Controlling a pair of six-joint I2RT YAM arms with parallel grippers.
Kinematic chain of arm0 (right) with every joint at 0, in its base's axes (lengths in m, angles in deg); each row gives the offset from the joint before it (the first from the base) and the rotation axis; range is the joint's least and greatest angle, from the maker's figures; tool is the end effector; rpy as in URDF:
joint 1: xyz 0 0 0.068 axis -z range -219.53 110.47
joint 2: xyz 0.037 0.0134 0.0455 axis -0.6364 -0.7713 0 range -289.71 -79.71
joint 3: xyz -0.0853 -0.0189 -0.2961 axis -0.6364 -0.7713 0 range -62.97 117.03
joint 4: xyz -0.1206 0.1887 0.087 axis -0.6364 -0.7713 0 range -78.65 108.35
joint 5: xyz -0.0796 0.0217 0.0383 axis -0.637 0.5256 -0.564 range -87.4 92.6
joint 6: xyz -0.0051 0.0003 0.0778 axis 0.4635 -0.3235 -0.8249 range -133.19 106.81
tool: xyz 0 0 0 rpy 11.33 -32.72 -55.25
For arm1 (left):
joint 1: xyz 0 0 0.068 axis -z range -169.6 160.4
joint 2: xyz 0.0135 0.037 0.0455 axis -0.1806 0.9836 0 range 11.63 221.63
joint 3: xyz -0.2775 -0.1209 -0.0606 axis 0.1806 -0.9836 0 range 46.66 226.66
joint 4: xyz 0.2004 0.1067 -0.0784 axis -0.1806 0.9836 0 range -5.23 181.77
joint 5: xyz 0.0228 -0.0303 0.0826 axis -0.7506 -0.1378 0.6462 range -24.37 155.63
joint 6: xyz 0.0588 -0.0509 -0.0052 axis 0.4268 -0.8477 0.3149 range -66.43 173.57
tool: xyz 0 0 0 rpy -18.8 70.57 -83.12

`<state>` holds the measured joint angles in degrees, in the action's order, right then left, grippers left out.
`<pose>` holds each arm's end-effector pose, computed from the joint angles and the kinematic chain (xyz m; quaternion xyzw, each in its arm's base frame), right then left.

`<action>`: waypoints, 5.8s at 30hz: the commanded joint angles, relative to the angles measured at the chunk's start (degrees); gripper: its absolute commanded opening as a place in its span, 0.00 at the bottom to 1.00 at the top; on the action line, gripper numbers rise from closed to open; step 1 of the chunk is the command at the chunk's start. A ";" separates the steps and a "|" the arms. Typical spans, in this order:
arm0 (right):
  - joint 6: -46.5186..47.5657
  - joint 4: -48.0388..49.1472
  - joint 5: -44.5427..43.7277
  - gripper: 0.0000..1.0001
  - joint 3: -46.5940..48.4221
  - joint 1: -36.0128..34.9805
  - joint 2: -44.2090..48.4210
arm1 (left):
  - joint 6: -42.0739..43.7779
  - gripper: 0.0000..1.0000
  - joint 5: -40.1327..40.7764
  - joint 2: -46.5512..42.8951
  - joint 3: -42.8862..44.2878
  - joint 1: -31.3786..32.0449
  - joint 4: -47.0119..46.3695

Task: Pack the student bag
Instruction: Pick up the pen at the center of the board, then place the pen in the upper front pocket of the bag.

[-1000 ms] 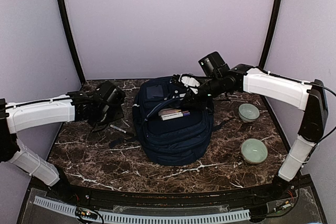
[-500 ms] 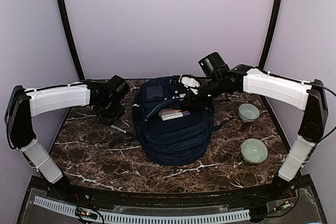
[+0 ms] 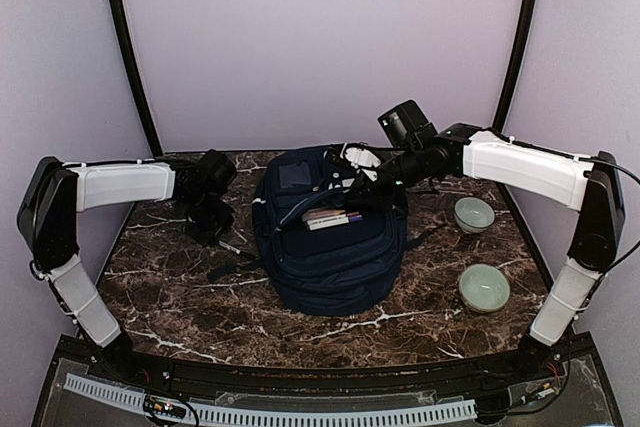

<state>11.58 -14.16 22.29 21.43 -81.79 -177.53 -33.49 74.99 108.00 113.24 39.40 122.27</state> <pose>0.2708 0.2763 0.3202 -0.5578 0.7260 0.2128 0.3413 0.2938 -0.1505 0.2254 -0.4883 0.8466 -0.1241 0.1718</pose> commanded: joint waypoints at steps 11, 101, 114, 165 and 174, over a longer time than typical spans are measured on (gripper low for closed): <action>0.18 3.25 0.98 0.00 -0.29 -0.19 1.05 | 0.04 0.32 -9.20 5.81 1.01 -2.04 -3.60; 0.14 2.80 1.63 0.00 -0.07 -0.19 0.15 | 97.25 0.00 13.11 -3.30 13.42 33.84 2.41; -0.07 2.72 2.20 0.00 0.06 -0.17 1.35 | 115.12 0.00 25.81 10.38 21.67 37.45 -8.35; -0.20 3.05 2.30 0.00 -0.47 -0.20 1.10 | 124.35 0.24 24.92 16.87 22.26 31.93 -22.20; 0.38 3.35 0.58 0.00 -0.75 -0.11 0.16 | 122.98 0.25 27.11 1.70 9.31 38.89 -22.76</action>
<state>11.78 -13.83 22.77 21.10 -81.74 -177.64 91.77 99.73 120.97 129.29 75.18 98.75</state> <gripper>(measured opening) 0.037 0.247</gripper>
